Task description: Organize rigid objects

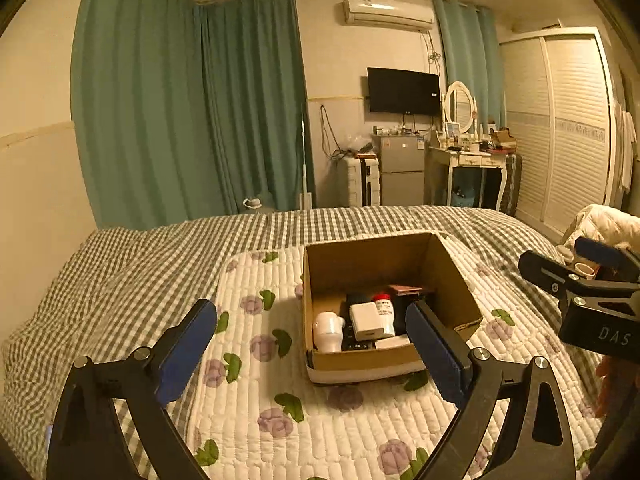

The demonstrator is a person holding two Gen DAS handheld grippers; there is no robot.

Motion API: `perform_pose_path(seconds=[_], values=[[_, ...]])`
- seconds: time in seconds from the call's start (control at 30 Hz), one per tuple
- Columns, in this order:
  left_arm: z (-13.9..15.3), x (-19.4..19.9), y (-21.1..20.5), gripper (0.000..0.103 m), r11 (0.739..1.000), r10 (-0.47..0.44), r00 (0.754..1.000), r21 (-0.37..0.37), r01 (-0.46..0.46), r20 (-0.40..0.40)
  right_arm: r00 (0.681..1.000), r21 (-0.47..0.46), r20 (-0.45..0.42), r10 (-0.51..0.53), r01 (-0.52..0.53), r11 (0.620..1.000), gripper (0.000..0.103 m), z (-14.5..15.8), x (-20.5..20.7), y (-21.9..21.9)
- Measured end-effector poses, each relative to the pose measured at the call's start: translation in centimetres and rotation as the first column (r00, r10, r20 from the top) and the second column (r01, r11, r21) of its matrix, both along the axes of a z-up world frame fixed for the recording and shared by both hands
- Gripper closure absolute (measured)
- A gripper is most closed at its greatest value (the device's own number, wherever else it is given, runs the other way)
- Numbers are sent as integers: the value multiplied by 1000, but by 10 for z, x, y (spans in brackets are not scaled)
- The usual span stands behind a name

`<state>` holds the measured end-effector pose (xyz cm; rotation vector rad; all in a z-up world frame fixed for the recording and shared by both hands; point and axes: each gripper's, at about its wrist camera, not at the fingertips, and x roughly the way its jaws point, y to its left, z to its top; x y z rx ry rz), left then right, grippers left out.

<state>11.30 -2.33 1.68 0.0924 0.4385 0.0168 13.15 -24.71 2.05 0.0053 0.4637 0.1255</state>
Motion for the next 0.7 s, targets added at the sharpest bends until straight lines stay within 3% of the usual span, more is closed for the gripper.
perform_pose_path(seconds=[0.27,0.7], values=[[-1,-3,11,3,1000,12,1000,-28,-13,-23,999,1,-36,-10,10,1000,0,-17,1,1],[-7,-1,17,3,998,22,998,-49,-25,-56,999,30,-27,-20,21,999,0,-17,-2,-1]])
